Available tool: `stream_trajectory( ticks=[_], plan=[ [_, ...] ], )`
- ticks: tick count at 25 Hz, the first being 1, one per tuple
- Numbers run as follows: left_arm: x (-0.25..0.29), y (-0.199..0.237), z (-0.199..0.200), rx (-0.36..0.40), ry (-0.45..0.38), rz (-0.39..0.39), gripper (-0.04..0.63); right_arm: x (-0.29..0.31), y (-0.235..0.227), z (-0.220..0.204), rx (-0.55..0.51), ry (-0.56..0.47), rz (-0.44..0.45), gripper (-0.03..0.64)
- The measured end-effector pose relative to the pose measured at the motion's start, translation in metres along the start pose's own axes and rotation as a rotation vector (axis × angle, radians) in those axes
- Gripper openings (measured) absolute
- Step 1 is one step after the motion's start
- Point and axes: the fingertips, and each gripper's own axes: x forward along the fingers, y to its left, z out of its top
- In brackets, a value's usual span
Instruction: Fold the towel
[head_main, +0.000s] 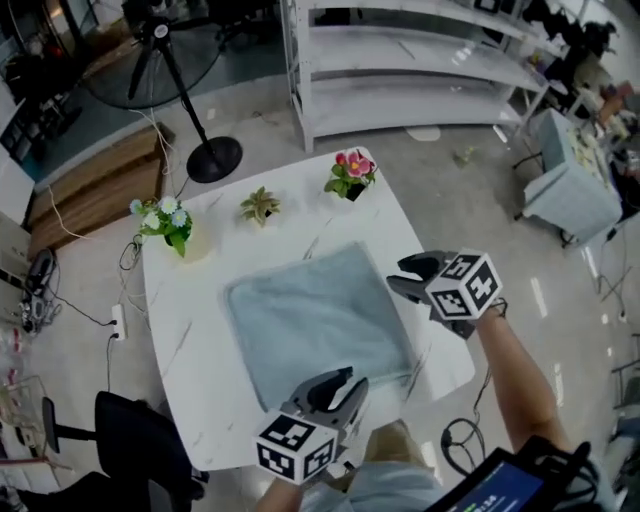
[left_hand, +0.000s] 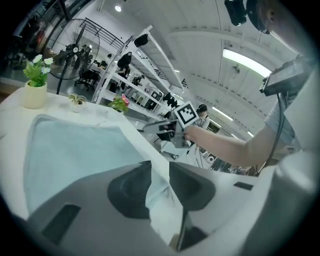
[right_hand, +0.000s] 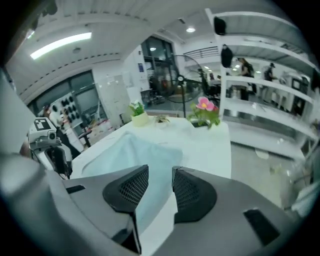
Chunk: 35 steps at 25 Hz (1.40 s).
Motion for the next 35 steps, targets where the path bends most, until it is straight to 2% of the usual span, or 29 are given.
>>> stream_trajectory(
  ticks=[4, 8, 12, 13, 15, 17, 19, 21, 25, 29, 32, 35],
  plan=[
    [-0.037, 0.035, -0.015, 0.008, 0.008, 0.026, 0.114, -0.002, 0.022, -0.078, 0.250, 0.019, -0.107, 0.166],
    [-0.065, 0.059, -0.030, -0.003, 0.009, 0.055, 0.104, 0.003, 0.038, -0.115, 0.431, -0.013, -0.143, 0.166],
    [-0.081, 0.073, -0.035, -0.004, -0.011, 0.074, 0.097, 0.014, 0.035, -0.120, 0.525, -0.014, -0.125, 0.166],
    [-0.086, 0.075, -0.035, -0.006, -0.018, 0.081, 0.095, 0.017, 0.033, -0.121, 0.530, 0.002, -0.124, 0.144],
    [-0.095, 0.079, -0.034, -0.017, -0.038, 0.092, 0.091, 0.022, 0.031, -0.120, 0.522, 0.033, -0.120, 0.050],
    [-0.105, 0.081, -0.029, -0.033, -0.063, 0.096, 0.081, 0.019, 0.032, -0.104, 0.516, 0.014, -0.110, 0.035],
    [-0.119, 0.083, -0.021, -0.043, -0.092, 0.099, 0.074, 0.007, 0.039, -0.077, 0.485, -0.024, -0.115, 0.034],
    [-0.137, 0.084, -0.012, -0.056, -0.133, 0.111, 0.071, -0.004, 0.056, -0.044, 0.407, -0.038, -0.129, 0.034],
    [-0.186, 0.087, 0.007, -0.068, -0.229, 0.150, 0.069, -0.006, 0.118, 0.028, 0.168, -0.036, -0.139, 0.035],
    [-0.230, 0.090, 0.017, -0.057, -0.295, 0.201, 0.071, 0.020, 0.203, 0.084, -0.056, -0.031, -0.086, 0.035],
    [-0.257, 0.097, 0.013, -0.085, -0.329, 0.236, 0.070, 0.055, 0.261, 0.091, -0.201, 0.026, -0.049, 0.035],
    [-0.275, 0.109, 0.001, -0.111, -0.344, 0.267, 0.071, 0.099, 0.297, 0.070, -0.280, 0.100, -0.023, 0.035]
  ],
)
